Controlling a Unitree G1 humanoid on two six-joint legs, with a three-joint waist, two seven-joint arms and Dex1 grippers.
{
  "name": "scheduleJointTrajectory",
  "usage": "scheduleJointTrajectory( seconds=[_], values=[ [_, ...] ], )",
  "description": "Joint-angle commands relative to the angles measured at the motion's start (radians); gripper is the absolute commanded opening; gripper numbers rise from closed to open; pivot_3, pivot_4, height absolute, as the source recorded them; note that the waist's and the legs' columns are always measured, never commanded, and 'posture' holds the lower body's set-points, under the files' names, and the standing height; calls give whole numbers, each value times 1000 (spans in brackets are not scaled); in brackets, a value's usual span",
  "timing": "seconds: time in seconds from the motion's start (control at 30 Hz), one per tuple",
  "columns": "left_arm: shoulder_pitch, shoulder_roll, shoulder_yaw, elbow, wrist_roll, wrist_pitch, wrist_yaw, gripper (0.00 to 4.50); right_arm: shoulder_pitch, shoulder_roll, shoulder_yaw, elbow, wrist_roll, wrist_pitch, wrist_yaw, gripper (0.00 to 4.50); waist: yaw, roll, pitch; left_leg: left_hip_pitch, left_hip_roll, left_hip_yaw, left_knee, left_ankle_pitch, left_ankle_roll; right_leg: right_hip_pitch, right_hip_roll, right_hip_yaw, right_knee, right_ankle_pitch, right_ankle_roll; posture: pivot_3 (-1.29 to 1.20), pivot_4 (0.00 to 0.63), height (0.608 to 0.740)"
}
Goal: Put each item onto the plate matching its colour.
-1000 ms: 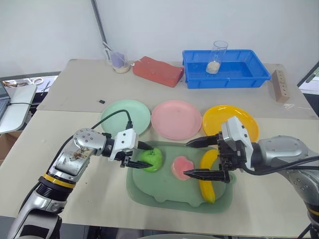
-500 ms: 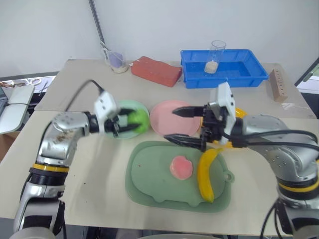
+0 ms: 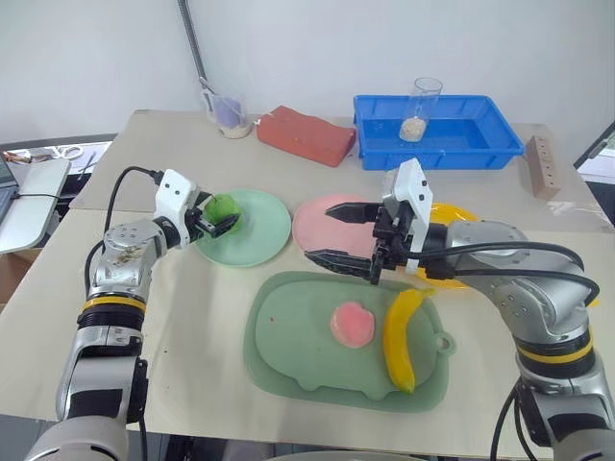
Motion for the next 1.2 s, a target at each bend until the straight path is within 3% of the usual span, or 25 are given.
scheduleJointTrajectory(
  seconds=[0.03, 0.27, 0.4, 0.7, 1.2],
  values=[
    [0, 45, 39, -91, -42, -4, -65, 4441, 14, -41, -28, -3, -21, -33, 46, 4500, -1, 0, 0, 0, 0, 0, 0, 0, 0, 0, 0, 0, 0, 0, 0, 0, 150, 740],
    [76, 163, 39, -361, -130, 100, -229, 4441, 63, -166, 9, 32, -74, -93, 228, 4500, -6, 0, 0, 2, 0, 0, -1, 0, 0, 0, 0, 0, 0, 0, 0, 0, 150, 740],
    [160, 227, 9, -622, -227, 173, -367, 4441, 93, -222, 73, 78, -136, -164, 359, 4500, -5, 1, 0, 2, 1, 0, -1, 0, 0, 0, 0, 0, -1, 0, 0, 0, 150, 740],
    [407, 333, 10, -1046, -408, 277, -500, 4441, 173, -263, 143, 71, -195, -189, 462, 4500, -7, 0, 1, 3, 1, 1, -1, 0, 0, 0, 0, 0, -2, 0, -1, 0, 150, 740],
    [457, 330, -12, -1063, -399, 254, -494, 4441, 201, -185, 195, 98, -300, -191, 409, 4500, -5, 0, 1, 5, 1, 2, -1, 0, 0, -1, -2, 1, -4, -1, -2, 0, 150, 740]
  ],
)
